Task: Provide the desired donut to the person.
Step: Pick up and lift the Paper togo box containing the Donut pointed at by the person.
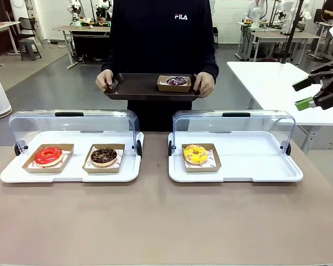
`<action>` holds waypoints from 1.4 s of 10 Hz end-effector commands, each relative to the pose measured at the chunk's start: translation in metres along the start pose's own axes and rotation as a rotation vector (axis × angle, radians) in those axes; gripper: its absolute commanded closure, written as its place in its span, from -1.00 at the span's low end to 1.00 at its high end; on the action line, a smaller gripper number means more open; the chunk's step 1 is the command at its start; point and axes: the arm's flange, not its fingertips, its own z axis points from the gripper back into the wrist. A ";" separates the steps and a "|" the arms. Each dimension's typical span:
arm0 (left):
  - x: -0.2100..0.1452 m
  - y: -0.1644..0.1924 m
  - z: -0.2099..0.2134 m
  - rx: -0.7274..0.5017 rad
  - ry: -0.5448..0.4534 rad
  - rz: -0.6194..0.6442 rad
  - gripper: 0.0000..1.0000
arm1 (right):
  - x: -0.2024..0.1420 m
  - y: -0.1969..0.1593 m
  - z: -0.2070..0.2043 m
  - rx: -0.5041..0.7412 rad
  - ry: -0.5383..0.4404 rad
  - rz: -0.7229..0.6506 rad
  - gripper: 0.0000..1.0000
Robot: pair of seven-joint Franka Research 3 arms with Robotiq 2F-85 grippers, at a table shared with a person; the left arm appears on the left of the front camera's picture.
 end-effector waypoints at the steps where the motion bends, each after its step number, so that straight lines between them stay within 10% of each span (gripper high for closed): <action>1: 0.000 0.000 0.000 -0.007 -0.006 -0.003 -1.00 | -0.003 -0.002 0.002 -0.005 -0.048 0.035 -1.00; 14: 0.000 0.000 0.000 -0.007 -0.006 -0.003 -1.00 | 0.002 0.000 0.002 -0.006 -0.039 0.045 -1.00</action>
